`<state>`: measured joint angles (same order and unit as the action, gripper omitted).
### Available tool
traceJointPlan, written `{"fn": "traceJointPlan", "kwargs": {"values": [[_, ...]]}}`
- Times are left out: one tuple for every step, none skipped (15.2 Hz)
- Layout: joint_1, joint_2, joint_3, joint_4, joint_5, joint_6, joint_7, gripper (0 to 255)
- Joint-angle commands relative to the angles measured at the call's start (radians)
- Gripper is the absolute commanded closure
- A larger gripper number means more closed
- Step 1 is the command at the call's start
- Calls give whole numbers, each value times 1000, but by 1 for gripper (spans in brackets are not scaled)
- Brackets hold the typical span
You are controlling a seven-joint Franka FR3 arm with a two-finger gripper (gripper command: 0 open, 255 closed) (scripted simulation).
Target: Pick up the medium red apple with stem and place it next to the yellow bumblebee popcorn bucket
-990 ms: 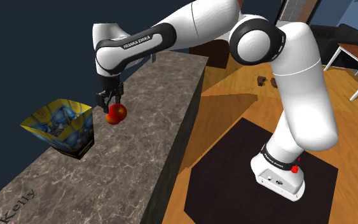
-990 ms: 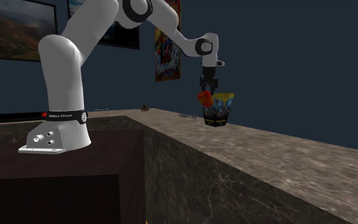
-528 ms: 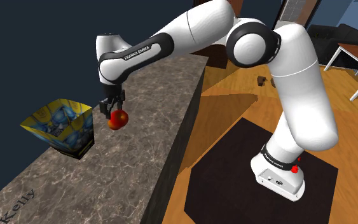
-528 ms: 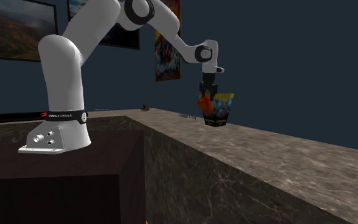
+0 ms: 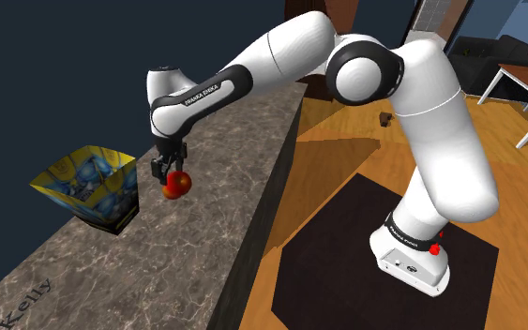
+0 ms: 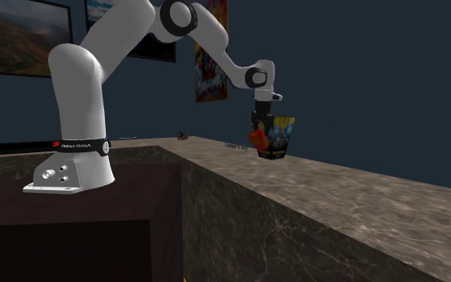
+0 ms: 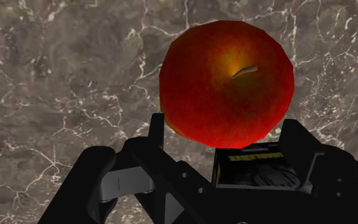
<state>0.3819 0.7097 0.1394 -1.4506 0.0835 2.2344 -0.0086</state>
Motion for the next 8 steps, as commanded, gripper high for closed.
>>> {"fn": "traceJointPlan", "kwargs": {"values": [[2, 17, 0, -1, -1, 18, -1, 255], [2, 24, -1, -3, -1, 27, -2, 255], [2, 32, -1, -4, -1, 36, -3, 255], [3, 40, -1, -4, -1, 44, -5, 255], [3, 48, -1, -5, -1, 53, -6, 255], [3, 56, -2, -6, -1, 61, -7, 255], [4, 64, -2, -5, -1, 70, -8, 255], [4, 72, -2, -5, -2, 78, -9, 255]]}}
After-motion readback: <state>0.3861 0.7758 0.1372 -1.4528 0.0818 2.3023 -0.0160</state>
